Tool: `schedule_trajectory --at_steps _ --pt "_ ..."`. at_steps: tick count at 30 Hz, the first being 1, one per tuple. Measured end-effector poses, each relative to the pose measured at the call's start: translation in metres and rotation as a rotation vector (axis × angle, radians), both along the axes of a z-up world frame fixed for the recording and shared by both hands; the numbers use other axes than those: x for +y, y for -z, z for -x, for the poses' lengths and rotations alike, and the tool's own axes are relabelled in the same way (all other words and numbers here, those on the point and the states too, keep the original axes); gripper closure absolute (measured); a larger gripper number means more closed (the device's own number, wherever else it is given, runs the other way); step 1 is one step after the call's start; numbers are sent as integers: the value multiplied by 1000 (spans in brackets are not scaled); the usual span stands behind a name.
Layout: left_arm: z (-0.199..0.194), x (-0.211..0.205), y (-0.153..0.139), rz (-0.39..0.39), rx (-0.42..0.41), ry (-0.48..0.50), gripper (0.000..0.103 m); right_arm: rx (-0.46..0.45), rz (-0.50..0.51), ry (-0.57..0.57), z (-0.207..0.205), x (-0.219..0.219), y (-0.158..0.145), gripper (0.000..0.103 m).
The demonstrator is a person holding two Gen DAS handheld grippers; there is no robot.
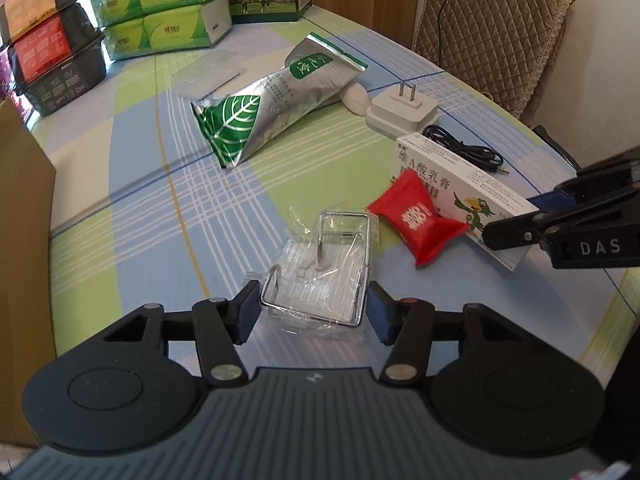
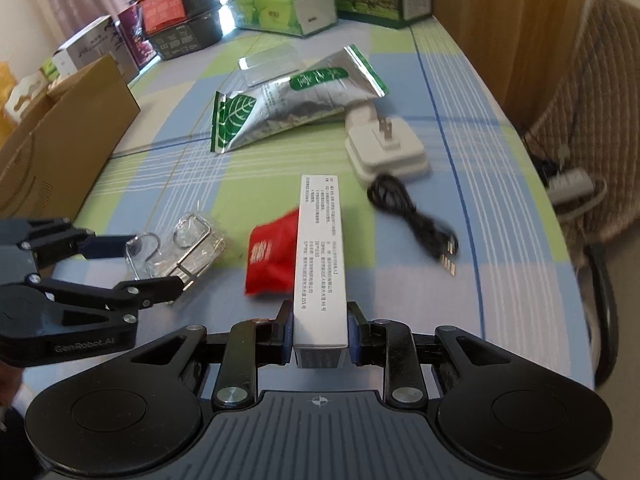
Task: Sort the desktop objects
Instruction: 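Grasp narrow white box with right tool while left tool approaches wire rack, then close left tool on bagged wire rack while right tool holds white box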
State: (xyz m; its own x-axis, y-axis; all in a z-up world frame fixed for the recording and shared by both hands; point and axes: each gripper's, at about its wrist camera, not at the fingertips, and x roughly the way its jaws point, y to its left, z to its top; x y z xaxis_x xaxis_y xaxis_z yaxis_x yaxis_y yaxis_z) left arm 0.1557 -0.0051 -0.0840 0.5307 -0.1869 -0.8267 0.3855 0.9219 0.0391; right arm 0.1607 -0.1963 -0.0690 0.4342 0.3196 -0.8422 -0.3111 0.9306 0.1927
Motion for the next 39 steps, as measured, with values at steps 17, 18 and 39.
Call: schedule_trajectory --at_steps 17,18,39 --pt "47 12 2 8 -19 -33 47 -35 0 97 39 -14 -9 54" --pt "48 13 2 12 -25 -31 42 -36 -1 87 37 -13 -8 52" --pt "34 14 18 -34 -52 55 38 -43 53 -17 26 7 18 66"
